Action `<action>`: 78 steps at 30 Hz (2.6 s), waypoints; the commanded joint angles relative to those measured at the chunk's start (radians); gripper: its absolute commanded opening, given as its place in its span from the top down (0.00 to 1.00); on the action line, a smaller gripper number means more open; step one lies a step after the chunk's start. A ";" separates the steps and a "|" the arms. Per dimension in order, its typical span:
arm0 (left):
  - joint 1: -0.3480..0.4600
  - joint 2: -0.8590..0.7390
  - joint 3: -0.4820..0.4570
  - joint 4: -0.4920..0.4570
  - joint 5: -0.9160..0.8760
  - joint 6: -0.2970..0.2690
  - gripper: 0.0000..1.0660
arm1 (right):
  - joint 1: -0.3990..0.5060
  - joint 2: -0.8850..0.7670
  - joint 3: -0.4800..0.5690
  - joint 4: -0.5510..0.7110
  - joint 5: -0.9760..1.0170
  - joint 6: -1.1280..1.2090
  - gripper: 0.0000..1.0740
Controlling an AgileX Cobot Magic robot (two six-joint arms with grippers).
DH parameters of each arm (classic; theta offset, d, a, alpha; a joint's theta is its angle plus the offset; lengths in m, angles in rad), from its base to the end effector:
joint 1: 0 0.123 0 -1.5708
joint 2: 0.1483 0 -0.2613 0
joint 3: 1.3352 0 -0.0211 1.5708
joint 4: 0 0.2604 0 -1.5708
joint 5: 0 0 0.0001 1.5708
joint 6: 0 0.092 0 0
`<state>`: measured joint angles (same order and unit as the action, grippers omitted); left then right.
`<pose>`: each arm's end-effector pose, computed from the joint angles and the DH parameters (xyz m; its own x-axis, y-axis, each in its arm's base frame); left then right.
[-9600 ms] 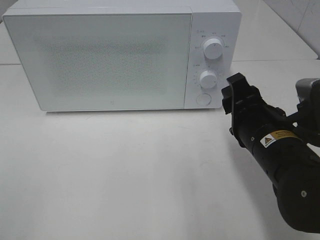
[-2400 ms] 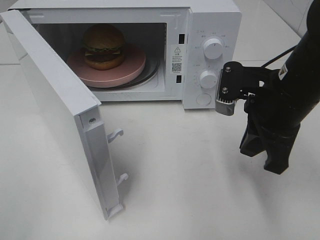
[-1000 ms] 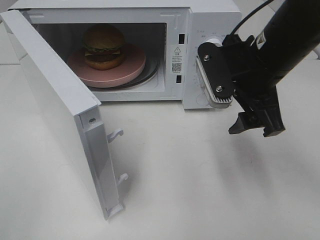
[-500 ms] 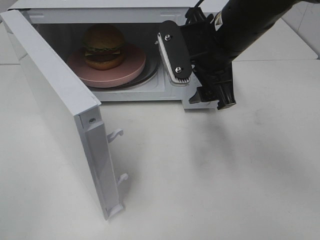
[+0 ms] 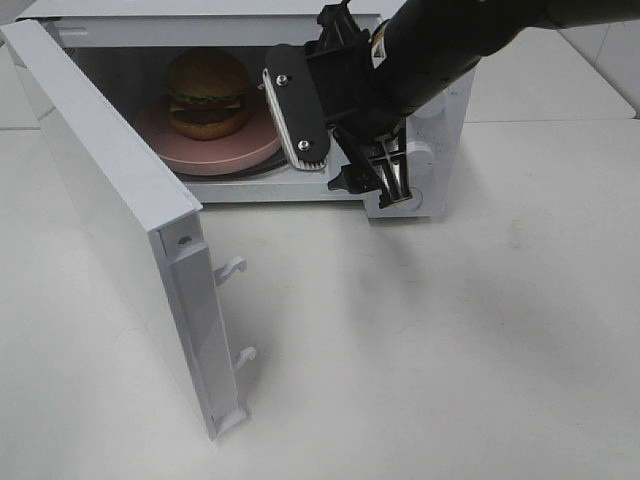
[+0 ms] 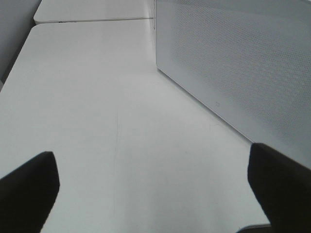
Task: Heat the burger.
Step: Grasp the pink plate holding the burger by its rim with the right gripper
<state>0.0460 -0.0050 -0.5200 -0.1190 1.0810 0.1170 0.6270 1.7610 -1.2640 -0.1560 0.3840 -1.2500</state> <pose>0.0245 -0.0085 0.2861 -0.4449 0.0400 -0.8947 0.0750 0.9972 0.0073 0.3260 0.2295 0.2198 0.4433 -0.8925 -0.0826 -0.6628 -0.2644 -0.7006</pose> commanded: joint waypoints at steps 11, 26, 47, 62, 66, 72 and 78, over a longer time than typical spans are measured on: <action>-0.001 -0.017 0.004 -0.002 -0.009 0.001 0.08 | 0.008 0.156 -0.126 -0.009 -0.049 0.103 0.22; -0.001 -0.017 0.004 -0.002 -0.009 0.001 0.08 | 0.008 0.293 -0.255 -0.009 -0.056 0.118 0.23; -0.001 -0.017 0.004 -0.002 -0.009 0.000 0.08 | 0.020 0.456 -0.448 -0.011 -0.007 0.119 0.23; -0.001 -0.017 0.004 -0.002 -0.009 0.000 0.08 | 0.042 0.603 -0.641 0.019 0.079 0.123 0.26; -0.001 -0.017 0.004 -0.002 -0.009 0.000 0.08 | 0.042 0.629 -0.682 0.019 0.106 0.125 0.26; -0.001 -0.017 0.004 -0.002 -0.009 0.000 0.08 | 0.042 0.677 -0.765 0.022 0.132 0.146 0.28; -0.001 -0.017 0.004 -0.002 -0.009 0.000 0.08 | 0.039 0.724 -0.835 0.041 0.137 0.153 0.29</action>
<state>0.0460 -0.0050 -0.5200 -0.1190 1.0810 0.1170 0.6630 2.4720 -2.0770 -0.1250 0.5110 -1.1160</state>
